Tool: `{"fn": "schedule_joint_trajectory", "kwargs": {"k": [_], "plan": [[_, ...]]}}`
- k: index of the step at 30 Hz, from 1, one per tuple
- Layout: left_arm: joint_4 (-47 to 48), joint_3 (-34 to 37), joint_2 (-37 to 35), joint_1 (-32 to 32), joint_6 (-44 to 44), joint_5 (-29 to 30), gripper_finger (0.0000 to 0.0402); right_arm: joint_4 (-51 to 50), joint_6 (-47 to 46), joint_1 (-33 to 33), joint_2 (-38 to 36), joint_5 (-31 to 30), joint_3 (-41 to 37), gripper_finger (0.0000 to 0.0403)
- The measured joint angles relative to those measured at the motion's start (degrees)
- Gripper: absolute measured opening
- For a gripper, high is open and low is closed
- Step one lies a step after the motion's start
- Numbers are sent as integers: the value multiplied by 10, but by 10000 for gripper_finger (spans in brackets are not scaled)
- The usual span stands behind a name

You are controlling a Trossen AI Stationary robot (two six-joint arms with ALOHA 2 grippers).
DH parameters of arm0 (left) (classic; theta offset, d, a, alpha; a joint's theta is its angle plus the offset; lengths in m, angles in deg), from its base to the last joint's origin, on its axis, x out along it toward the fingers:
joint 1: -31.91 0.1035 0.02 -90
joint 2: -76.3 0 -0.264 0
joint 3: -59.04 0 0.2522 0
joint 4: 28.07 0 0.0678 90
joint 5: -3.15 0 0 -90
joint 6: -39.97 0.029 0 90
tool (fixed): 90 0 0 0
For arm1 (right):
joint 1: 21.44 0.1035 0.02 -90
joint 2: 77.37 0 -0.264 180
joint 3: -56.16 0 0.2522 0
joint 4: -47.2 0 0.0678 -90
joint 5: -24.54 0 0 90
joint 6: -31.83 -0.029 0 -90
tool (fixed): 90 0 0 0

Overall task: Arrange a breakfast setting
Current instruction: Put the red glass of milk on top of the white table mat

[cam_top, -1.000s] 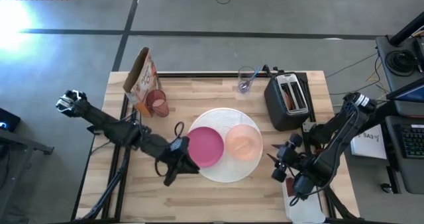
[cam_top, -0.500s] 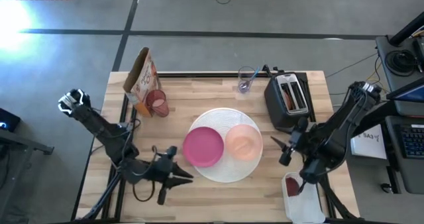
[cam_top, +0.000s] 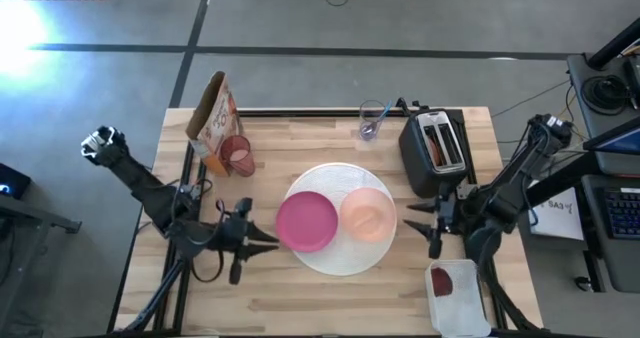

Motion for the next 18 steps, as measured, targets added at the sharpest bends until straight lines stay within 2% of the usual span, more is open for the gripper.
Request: {"fn": "schedule_joint_trajectory", "kwargs": {"k": [5, 9, 13, 18], "plan": [[-23, 71, -66, 7, 0, -6, 41, 147, 174, -25, -40, 72, -45, 178], [-86, 128, -116, 8, 24, -10, 41, 222, 268, -64, -79, 140, -83, 178], [-140, 163, -140, 8, 44, -15, 41, 280, 300, -114, -126, 202, -131, 178], [-150, 165, -137, 8, 45, -17, 41, 313, 275, -162, -175, 265, -181, 178]]}}
